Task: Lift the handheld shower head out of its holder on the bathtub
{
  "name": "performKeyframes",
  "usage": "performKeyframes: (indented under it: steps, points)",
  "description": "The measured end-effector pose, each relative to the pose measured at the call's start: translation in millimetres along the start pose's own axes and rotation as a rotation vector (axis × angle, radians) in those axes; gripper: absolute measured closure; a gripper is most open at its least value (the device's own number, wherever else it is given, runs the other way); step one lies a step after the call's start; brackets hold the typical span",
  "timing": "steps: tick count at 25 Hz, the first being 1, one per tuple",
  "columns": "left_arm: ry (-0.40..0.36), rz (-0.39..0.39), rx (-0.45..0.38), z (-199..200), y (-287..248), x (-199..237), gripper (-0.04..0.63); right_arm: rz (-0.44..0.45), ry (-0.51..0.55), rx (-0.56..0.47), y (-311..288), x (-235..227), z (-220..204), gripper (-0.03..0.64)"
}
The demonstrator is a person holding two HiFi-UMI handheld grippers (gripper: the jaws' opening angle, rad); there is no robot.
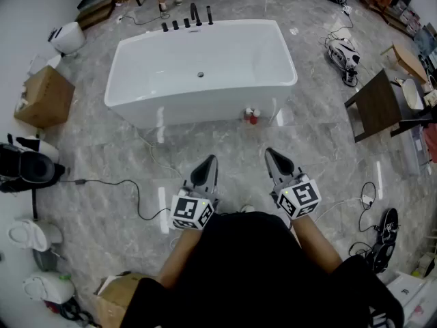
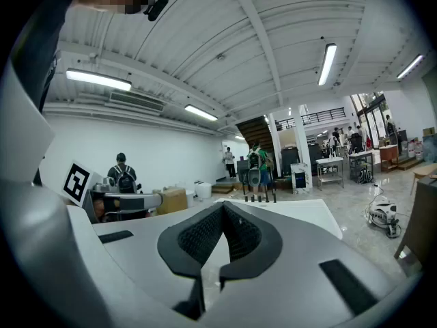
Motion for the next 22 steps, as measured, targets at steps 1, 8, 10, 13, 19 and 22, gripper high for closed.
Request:
performKeyframes:
  steps: [1, 8, 10, 13, 19, 22]
  points:
    - [0.002, -0.003, 0.000, 0.3, -2.4, -8.0, 0.594, 0.003, 0.012, -0.005, 4.9, -3.2, 2.5, 0.620]
    - [0.000, -0.011, -0.002, -2.6, -0.8, -37.2, 0.594, 0.019, 0.084, -0.001, 22.2, -8.0, 7.1, 0.620]
    - [-0.006, -0.002, -0.003, -2.1, -0.7, -39.2, 0.594, 0.029, 0.105, -0.005, 24.3, -8.5, 8.5, 0.620]
    - [-0.016, 0.013, 0.000, -3.8, -0.5, -42.2, 0.594, 0.035, 0.078, -0.018, 28.1, -14.2, 5.9, 0.619]
    - [-0.008, 0.034, -0.006, -3.8, 5.4, -42.6, 0.594, 0.017, 0.013, 0.002, 32.9, -20.5, -0.8, 0.618]
    - [0.002, 0.027, 0.003, -5.9, 6.3, -41.7, 0.593, 0.016, 0.018, 0.006, 36.0, -24.8, -3.9, 0.618]
Point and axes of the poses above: the fingertips, and each gripper's own axes: y backward along the fingers, x to its left, z out of its top, the point moved 6 cm from there along y, backward along the fingers, and after that the axes turned 7 degrees about -y, right-handed, at the moved point
